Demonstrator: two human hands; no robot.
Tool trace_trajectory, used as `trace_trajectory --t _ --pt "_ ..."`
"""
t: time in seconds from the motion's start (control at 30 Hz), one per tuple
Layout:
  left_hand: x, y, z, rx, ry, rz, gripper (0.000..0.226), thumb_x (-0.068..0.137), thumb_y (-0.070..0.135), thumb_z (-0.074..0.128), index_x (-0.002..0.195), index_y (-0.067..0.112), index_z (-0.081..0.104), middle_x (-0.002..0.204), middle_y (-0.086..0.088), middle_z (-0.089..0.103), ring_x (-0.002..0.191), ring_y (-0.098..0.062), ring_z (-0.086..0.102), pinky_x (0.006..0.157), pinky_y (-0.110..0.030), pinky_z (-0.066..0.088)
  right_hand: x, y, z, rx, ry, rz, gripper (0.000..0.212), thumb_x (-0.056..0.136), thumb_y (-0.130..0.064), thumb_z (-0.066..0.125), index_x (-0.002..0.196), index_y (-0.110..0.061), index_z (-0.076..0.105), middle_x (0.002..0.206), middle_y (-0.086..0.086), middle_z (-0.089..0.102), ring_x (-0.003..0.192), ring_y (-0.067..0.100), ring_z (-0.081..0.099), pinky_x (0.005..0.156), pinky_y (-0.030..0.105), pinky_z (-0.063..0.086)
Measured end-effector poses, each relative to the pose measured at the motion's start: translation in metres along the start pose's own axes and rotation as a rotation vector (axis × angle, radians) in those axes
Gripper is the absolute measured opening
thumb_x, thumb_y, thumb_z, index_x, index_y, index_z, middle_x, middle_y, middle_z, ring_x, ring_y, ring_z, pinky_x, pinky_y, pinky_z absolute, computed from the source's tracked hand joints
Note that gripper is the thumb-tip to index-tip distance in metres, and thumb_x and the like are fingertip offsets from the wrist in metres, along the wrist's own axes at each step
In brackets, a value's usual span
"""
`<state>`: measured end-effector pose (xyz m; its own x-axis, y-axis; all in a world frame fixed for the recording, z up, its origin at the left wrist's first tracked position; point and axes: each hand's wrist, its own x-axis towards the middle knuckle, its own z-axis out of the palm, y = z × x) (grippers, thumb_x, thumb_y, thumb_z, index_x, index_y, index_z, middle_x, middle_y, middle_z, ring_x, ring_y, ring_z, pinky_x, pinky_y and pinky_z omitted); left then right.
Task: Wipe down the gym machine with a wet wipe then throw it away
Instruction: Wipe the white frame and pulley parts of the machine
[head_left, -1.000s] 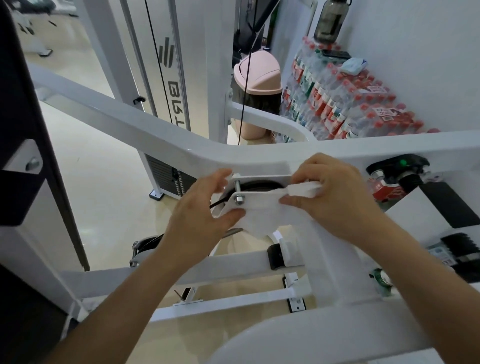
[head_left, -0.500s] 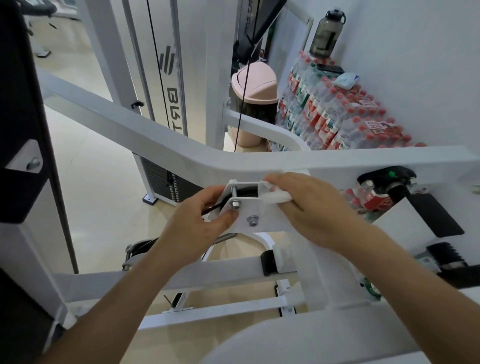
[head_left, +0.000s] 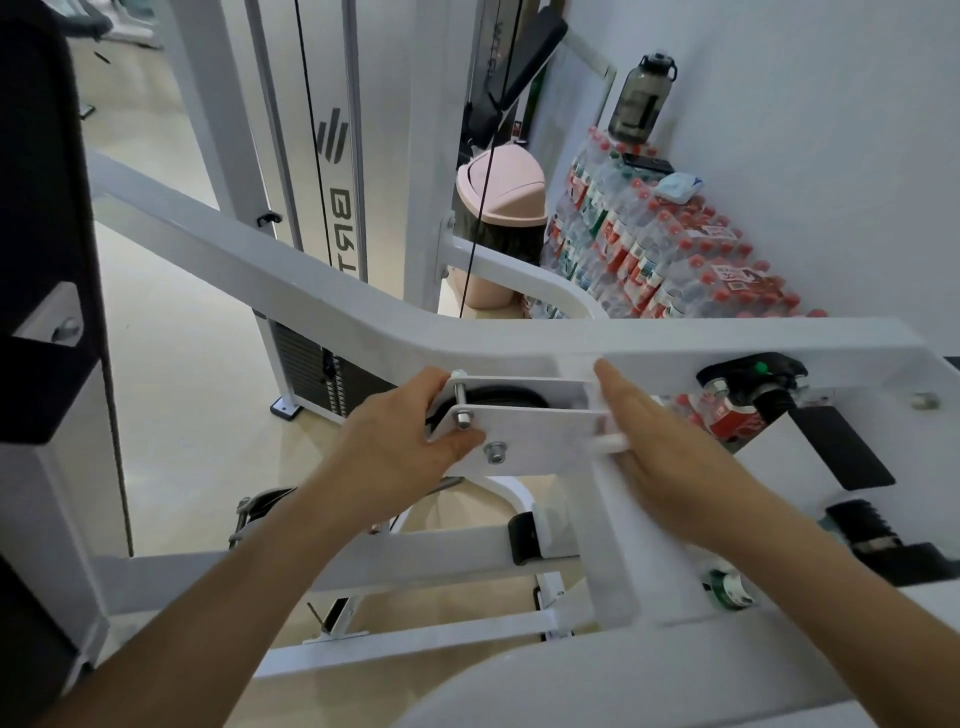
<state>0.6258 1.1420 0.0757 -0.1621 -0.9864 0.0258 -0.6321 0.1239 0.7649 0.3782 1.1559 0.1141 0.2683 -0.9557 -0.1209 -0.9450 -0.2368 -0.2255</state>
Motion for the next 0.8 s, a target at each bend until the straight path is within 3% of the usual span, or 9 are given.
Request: trace_trajectory --t 0.07,0.17,0.23,0.3,0.33,0.43,0.53,0.7,0.8 --pt "0.001 0.003 0.005 0.055 0.025 0.019 0.037 0.081 0.044 0.070 0.108 0.030 0.049 0.099 0.012 0.063 0.091 -0.011 0.058 0.074 -0.029 0.045 -0.016 0.004 -0.002 0.079 -0.055 0.074 0.064 0.104 -0.021 0.031 0.155 -0.026 -0.007 0.162 -0.002 0.015 0.142 0.016 0.029 0.109 0.023 0.024" --pt "-0.001 0.004 0.013 0.035 0.090 0.008 0.044 0.075 0.047 0.075 0.107 0.031 0.048 0.099 0.015 0.061 0.089 -0.009 0.057 0.075 -0.028 0.045 -0.040 -0.007 0.008 0.045 -0.140 0.070 0.071 0.102 -0.045 0.025 0.147 -0.029 -0.027 0.161 -0.008 -0.019 0.149 0.007 -0.002 0.113 0.015 0.005" --pt "0.000 0.006 0.012 -0.006 0.096 -0.011 0.040 0.073 0.044 0.077 0.102 0.032 0.053 0.093 0.017 0.062 0.084 -0.004 0.057 0.071 -0.023 0.046 -0.061 -0.019 0.018 -0.073 -0.182 0.078 0.082 0.082 -0.075 -0.002 0.137 -0.028 -0.038 0.148 -0.009 -0.043 0.142 0.009 -0.030 0.116 0.023 -0.006" --pt "0.001 0.008 0.010 0.001 0.087 -0.012 0.034 0.072 0.043 0.079 0.093 0.037 0.052 0.085 0.020 0.060 0.079 0.001 0.055 0.065 -0.018 0.040 -0.076 -0.028 0.025 -0.209 -0.125 0.032 0.094 0.074 -0.079 -0.020 0.144 -0.017 -0.027 0.153 0.002 -0.035 0.145 0.020 -0.024 0.121 0.034 0.005" --pt "0.001 0.009 0.011 0.015 0.095 -0.013 0.035 0.072 0.042 0.079 0.090 0.039 0.050 0.082 0.022 0.057 0.077 0.000 0.054 0.064 -0.021 0.039 -0.077 -0.031 0.026 -0.252 -0.087 0.030 0.093 0.078 -0.076 -0.019 0.147 -0.012 -0.022 0.154 0.006 -0.030 0.147 0.023 -0.018 0.121 0.035 0.008" --pt "-0.002 0.012 0.015 0.032 0.153 -0.026 0.037 0.074 0.042 0.079 0.095 0.038 0.049 0.081 0.023 0.052 0.081 -0.011 0.051 0.071 -0.029 0.036 -0.054 -0.031 0.020 -0.078 -0.153 0.173 0.093 0.084 -0.074 0.008 0.145 -0.015 -0.031 0.151 -0.001 -0.041 0.143 0.013 -0.031 0.116 0.026 -0.010" --pt "-0.008 0.013 0.018 0.013 0.213 -0.037 0.038 0.076 0.041 0.078 0.103 0.032 0.053 0.085 0.020 0.052 0.084 -0.010 0.048 0.074 -0.029 0.035 -0.038 -0.033 0.017 0.021 -0.081 0.260 0.095 0.091 -0.069 0.026 0.149 -0.013 -0.024 0.156 0.002 -0.034 0.146 0.013 -0.024 0.115 0.027 -0.006" --pt "-0.011 0.018 0.018 0.049 0.218 -0.030 0.034 0.079 0.044 0.072 0.100 0.032 0.048 0.088 0.016 0.054 0.083 -0.012 0.048 0.074 -0.029 0.033 -0.090 -0.043 0.025 -0.043 -0.122 0.269 0.091 0.088 -0.071 0.015 0.150 -0.018 -0.026 0.155 -0.002 -0.036 0.148 0.012 -0.014 0.118 0.028 0.006" --pt "-0.011 0.016 0.009 0.034 0.105 0.026 0.027 0.087 0.055 0.058 0.103 0.037 0.045 0.084 0.023 0.054 0.081 -0.011 0.052 0.071 -0.030 0.034 -0.069 -0.033 0.018 0.300 -0.092 0.286 0.077 0.094 -0.061 0.019 0.153 -0.023 -0.014 0.159 -0.010 -0.025 0.147 0.003 -0.013 0.117 0.023 0.002"
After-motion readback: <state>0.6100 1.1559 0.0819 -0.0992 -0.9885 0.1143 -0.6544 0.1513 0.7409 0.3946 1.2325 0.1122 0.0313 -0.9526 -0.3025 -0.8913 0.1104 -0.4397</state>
